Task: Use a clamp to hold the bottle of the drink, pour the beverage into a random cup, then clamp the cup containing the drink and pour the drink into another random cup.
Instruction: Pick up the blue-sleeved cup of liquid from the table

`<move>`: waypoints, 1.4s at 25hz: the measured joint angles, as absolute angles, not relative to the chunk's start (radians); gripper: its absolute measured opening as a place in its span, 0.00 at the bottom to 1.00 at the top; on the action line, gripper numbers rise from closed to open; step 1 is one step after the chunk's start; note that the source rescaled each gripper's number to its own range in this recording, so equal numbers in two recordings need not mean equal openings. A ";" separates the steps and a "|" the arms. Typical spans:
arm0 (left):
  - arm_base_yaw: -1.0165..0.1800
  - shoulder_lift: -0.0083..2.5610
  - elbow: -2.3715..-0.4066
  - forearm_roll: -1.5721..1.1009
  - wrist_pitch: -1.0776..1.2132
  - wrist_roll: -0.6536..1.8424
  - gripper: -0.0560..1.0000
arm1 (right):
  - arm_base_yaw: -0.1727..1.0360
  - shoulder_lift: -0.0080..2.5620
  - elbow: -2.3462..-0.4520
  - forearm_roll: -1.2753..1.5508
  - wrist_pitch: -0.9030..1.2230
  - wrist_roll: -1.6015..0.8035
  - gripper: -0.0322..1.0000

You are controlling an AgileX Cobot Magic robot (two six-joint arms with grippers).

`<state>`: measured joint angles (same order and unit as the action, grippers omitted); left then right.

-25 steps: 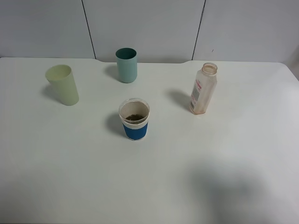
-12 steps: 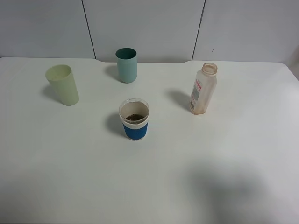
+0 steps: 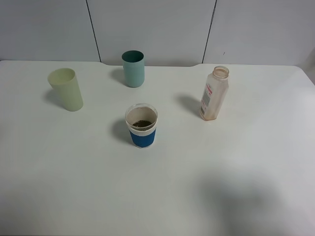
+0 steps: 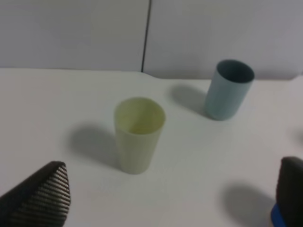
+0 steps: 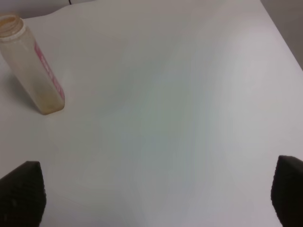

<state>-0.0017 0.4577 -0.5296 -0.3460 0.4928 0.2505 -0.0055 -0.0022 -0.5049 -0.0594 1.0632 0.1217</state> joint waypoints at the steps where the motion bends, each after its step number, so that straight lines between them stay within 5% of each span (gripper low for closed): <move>1: -0.002 0.475 -0.530 -0.361 0.492 0.287 0.95 | -0.005 -0.002 -0.505 -0.059 1.063 0.122 1.00; 8: -0.005 0.511 -0.482 -0.456 0.436 0.460 0.95 | -0.005 -0.002 -0.505 -0.059 1.063 0.122 1.00; 12: -0.042 0.511 -0.424 -0.517 0.384 0.518 0.86 | -0.005 -0.002 -0.505 -0.059 1.063 0.122 1.00; 20: -0.158 0.545 -0.353 -0.619 0.294 0.611 0.77 | -0.005 -0.002 -0.505 -0.059 1.063 0.122 1.00; 35: -0.412 0.808 -0.343 -0.702 0.106 0.723 0.74 | -0.005 -0.002 -0.505 -0.059 1.063 0.122 1.00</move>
